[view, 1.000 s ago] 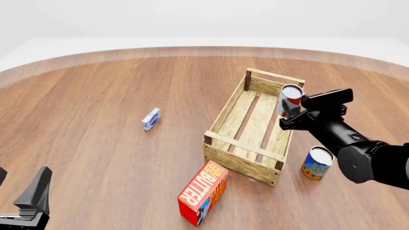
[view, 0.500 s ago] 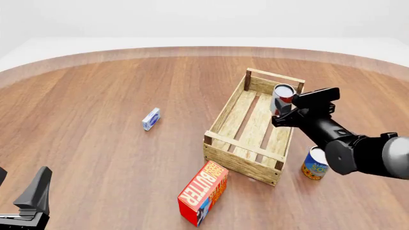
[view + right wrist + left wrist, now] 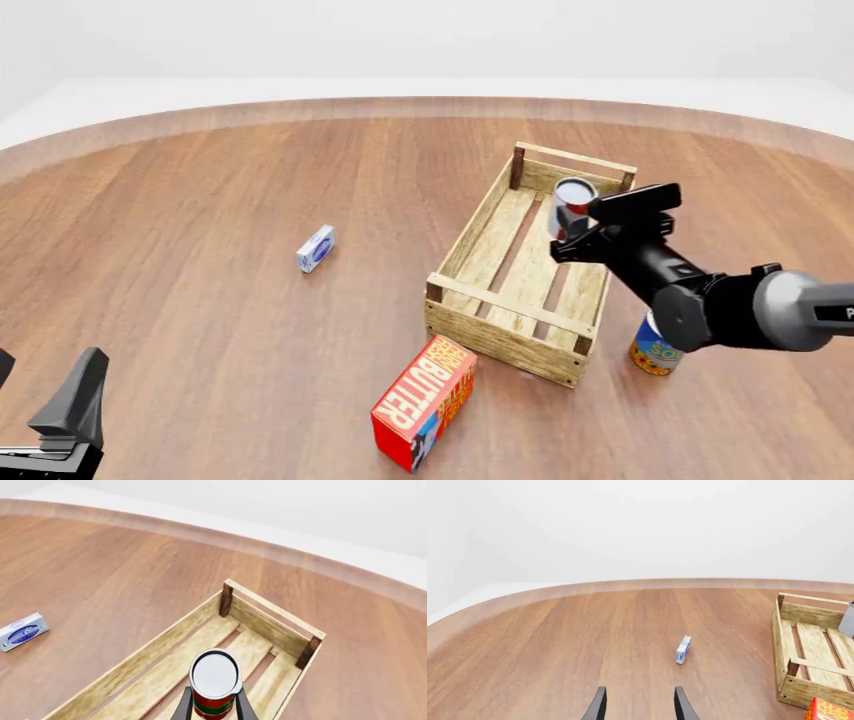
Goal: Pick up the tomato sauce, and put it in the wooden tray.
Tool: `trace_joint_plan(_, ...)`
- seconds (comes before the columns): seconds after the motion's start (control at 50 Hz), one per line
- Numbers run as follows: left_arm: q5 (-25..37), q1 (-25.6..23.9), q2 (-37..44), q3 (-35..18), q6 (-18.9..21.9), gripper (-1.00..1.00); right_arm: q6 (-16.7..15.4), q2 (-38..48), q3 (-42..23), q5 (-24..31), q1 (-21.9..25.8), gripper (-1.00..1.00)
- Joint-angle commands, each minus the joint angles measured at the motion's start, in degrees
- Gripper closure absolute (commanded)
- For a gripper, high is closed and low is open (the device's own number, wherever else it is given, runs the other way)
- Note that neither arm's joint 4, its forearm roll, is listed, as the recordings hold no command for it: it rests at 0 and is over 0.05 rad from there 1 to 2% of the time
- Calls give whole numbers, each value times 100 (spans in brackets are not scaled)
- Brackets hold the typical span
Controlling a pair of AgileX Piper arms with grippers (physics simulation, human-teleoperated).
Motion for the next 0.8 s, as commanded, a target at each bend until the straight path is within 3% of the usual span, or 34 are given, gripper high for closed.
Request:
trace_joint_plan(0.02,0,0,0,0,0,-100,90,249,-170,-72,50,100)
trace_joint_plan(0.8,0,0,0,0,0,-100,237,1185,-613,-330,83,100)
